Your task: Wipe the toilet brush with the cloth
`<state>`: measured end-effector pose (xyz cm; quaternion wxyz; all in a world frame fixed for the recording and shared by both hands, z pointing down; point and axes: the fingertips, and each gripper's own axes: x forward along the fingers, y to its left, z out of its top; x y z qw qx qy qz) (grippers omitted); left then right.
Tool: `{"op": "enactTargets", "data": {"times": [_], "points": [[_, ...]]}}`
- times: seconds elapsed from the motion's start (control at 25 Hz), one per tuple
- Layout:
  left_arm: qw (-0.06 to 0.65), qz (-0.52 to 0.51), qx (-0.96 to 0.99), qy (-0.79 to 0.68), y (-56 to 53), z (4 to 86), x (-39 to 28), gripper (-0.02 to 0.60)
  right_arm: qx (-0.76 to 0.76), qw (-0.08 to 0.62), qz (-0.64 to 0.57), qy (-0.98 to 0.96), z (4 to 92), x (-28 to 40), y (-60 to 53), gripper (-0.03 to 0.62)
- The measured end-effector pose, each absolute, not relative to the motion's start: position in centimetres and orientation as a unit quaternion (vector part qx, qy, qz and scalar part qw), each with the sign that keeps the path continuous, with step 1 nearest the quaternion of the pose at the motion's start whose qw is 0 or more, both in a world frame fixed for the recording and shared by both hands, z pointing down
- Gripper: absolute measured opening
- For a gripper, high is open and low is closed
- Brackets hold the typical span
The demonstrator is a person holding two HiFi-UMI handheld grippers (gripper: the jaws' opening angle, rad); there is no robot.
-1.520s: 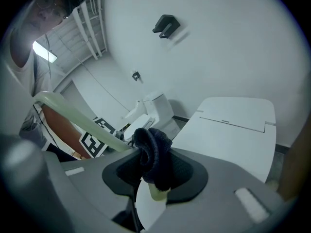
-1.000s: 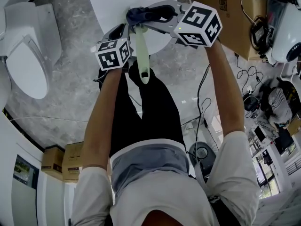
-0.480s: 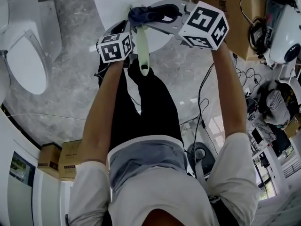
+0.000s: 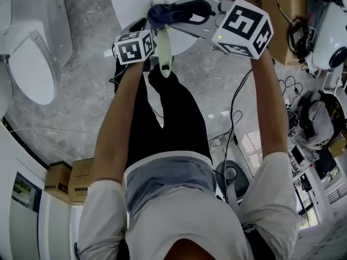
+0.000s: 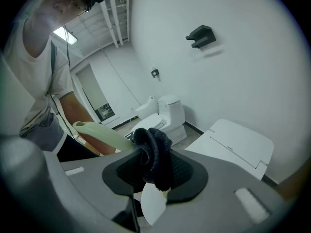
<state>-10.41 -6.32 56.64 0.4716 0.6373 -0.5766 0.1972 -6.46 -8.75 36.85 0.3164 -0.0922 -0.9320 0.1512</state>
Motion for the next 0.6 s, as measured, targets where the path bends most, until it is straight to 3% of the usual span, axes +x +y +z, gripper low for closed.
{"op": "enactTargets", "data": {"times": [0.6], "points": [[0.475,0.204,0.629,-0.581,-6.1,56.5,-10.6,0.000,-0.080,0.314,0.110,-0.940,33.3,-6.3,-7.3,0.114]]}}
